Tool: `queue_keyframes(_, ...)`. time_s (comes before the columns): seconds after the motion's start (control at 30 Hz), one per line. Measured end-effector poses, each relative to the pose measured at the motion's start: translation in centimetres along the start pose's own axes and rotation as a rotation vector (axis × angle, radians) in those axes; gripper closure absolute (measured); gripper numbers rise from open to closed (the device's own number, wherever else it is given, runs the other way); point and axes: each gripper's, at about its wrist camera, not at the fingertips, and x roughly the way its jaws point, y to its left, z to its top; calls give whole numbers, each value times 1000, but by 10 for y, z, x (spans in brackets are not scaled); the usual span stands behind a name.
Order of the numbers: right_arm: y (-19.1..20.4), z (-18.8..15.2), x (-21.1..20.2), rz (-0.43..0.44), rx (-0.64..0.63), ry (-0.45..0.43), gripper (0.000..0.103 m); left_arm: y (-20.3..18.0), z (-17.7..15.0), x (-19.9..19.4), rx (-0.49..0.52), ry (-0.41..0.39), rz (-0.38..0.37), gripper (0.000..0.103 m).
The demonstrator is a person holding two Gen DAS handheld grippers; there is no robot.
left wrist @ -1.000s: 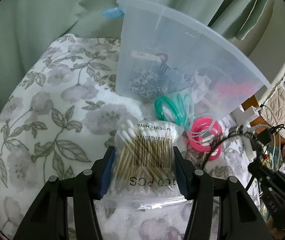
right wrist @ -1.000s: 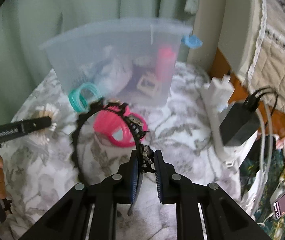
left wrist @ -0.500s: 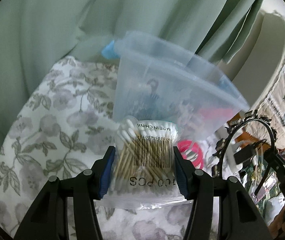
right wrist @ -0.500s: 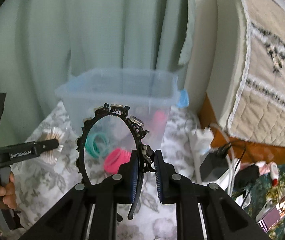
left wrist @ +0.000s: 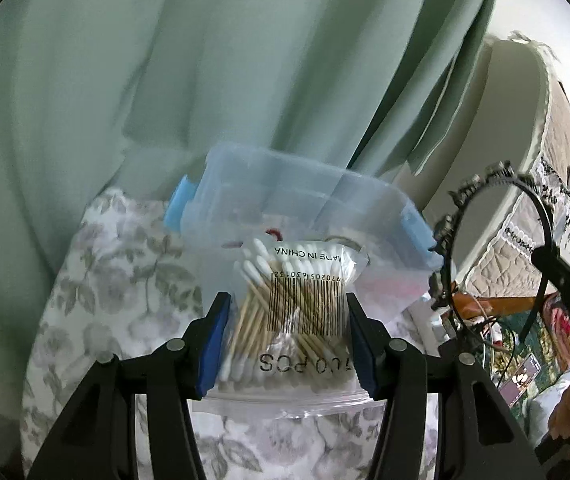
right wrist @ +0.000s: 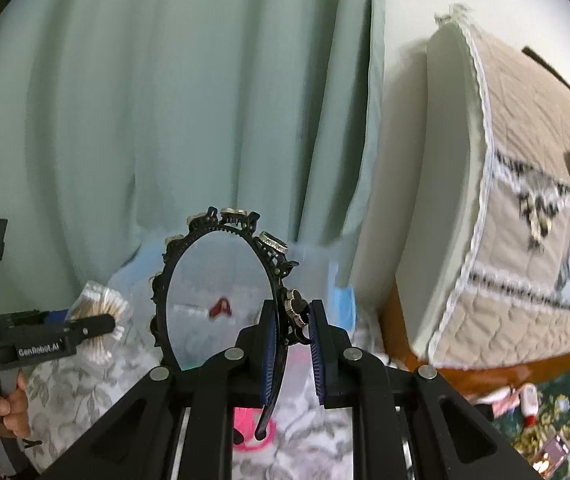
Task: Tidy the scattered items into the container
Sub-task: 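Carry the swab bag and headband over the clear box with both tools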
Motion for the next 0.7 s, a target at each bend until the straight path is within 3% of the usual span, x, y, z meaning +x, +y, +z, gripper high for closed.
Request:
queue_keyframes(0.27,0,39,15,0,-15,-70,86,-15,45,-1,63,-46,6,47)
queue_keyframes(0.7,2,66,71,3,-15,-84,86,-21,85,20,74,-67,50,47)
